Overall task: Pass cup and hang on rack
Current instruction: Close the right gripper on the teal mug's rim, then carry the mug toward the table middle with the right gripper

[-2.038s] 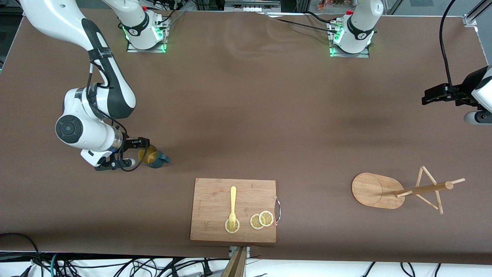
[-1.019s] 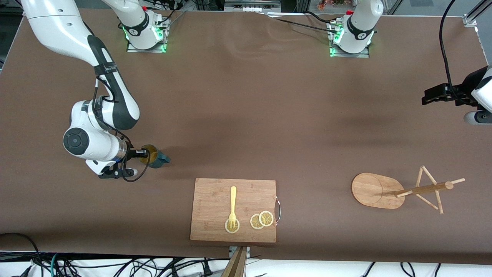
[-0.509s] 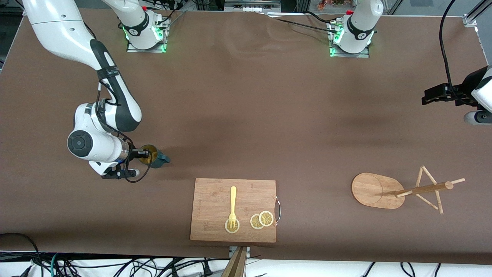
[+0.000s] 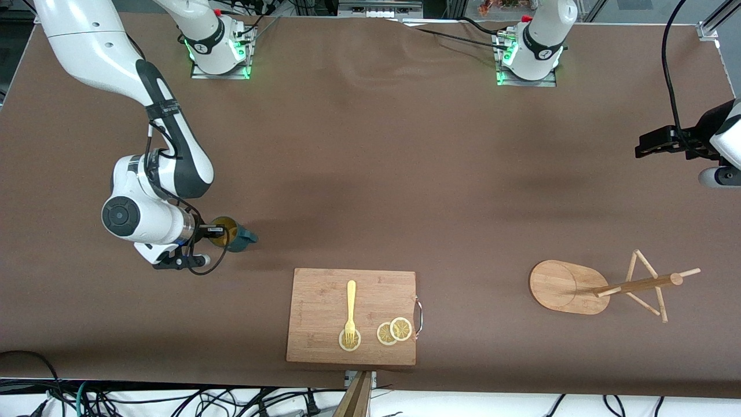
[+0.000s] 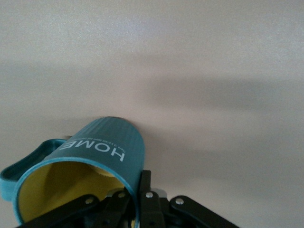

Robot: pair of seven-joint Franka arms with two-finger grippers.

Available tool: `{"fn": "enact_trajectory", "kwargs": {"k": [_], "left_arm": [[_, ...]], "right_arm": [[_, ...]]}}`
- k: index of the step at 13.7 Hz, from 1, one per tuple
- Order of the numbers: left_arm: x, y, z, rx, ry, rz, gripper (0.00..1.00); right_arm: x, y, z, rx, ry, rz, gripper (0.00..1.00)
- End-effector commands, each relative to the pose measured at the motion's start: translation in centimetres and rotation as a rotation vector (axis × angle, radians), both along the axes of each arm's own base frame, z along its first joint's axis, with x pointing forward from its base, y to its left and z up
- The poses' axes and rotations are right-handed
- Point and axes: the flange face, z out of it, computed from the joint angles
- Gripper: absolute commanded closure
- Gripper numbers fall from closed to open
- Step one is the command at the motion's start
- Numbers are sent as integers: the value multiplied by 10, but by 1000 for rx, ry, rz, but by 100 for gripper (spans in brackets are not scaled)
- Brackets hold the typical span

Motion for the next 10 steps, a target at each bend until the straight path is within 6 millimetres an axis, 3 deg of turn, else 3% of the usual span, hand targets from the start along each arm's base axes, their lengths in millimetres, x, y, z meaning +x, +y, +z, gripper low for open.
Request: {"fn": "enact_trajectory", "kwargs": {"k": [1, 6, 9, 10], "left_arm": [[3, 0, 3, 16, -8, 3, 0], [5, 2, 0, 15, -3, 5, 0], [5, -2, 0, 15, -3, 0, 0], [5, -2, -1, 14, -2, -1, 0]], "right_arm": [[1, 11, 14, 19, -19, 19, 100], [-17, 101, 43, 60, -14, 101, 100], [-41, 201, 77, 20, 22, 104, 100], [-55, 236, 80, 1, 34, 64, 100]]}}
